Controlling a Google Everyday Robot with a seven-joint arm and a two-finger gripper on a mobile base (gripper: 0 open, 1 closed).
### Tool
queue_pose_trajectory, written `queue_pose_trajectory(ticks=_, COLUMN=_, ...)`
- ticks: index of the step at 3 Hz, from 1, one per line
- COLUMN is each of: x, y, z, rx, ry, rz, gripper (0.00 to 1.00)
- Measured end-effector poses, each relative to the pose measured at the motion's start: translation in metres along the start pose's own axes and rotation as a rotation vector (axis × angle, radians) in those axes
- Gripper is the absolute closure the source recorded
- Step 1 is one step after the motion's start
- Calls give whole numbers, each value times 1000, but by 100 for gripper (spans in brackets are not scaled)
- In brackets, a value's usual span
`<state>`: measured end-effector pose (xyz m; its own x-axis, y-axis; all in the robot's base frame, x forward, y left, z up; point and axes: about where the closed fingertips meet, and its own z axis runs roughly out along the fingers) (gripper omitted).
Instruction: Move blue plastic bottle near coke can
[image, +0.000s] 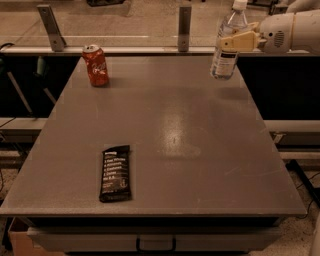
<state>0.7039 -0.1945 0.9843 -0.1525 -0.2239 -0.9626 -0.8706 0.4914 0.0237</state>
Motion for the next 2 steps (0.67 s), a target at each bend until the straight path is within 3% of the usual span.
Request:
queue_pose_trajectory(ticks=1, x=-8, y=7, z=22, rx=-42, ry=-15, rz=-20, gripper=100)
queue_pose_trajectory(ticks=2, x=-29, y=25, z=72, rx=-123, ry=-68, rz=-48, gripper=100)
